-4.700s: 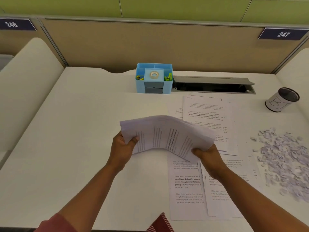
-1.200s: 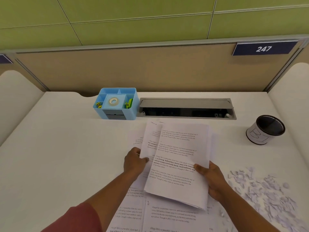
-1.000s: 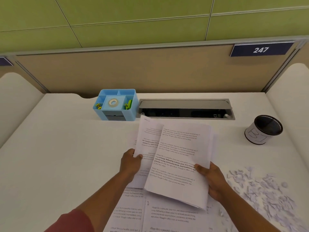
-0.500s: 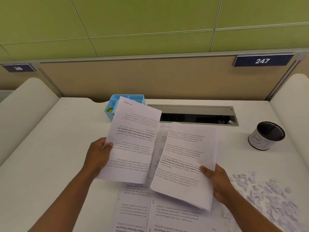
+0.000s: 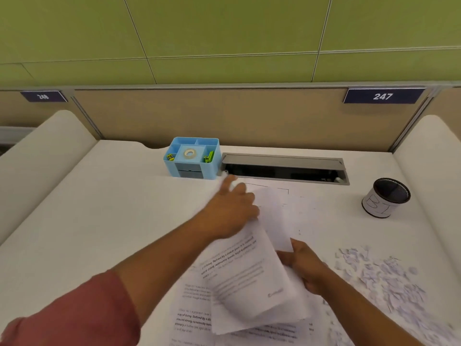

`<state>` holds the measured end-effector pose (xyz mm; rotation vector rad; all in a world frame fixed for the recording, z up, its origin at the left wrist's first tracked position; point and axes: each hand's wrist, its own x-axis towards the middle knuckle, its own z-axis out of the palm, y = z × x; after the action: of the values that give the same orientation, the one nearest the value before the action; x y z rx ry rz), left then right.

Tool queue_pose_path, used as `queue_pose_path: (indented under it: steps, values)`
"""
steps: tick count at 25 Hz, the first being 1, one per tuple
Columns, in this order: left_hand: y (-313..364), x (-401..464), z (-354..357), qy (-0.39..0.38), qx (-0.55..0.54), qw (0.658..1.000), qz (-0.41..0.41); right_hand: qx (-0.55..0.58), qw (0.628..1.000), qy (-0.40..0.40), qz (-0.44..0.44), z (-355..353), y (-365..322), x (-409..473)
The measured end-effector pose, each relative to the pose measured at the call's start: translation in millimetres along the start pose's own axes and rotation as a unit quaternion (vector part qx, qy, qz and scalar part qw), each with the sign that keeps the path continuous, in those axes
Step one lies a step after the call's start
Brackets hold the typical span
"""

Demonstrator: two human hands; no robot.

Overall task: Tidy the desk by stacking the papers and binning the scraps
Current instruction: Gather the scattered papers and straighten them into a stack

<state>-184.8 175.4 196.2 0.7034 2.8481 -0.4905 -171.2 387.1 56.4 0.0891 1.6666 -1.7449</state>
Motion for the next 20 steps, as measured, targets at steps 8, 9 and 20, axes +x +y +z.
queue_pose_path:
  steps: [8, 9, 20]
  values:
    - [67.2, 12.0, 59.6, 0.12, -0.109, 0.985, 0.061, 0.095, 0.995, 0.004, -0.022, 20.4, 10.7, -31.3]
    - [70.4, 9.8, 61.6, 0.125, -0.132, 0.982, 0.04, 0.109, 0.994, 0.006, -0.016, 20.5, 12.7, -32.5]
    - [34.7, -76.1, 112.4, 0.068, -0.69, 0.587, -0.418, 0.117, 0.991, 0.067, -0.018, 8.4, 17.9, -47.0]
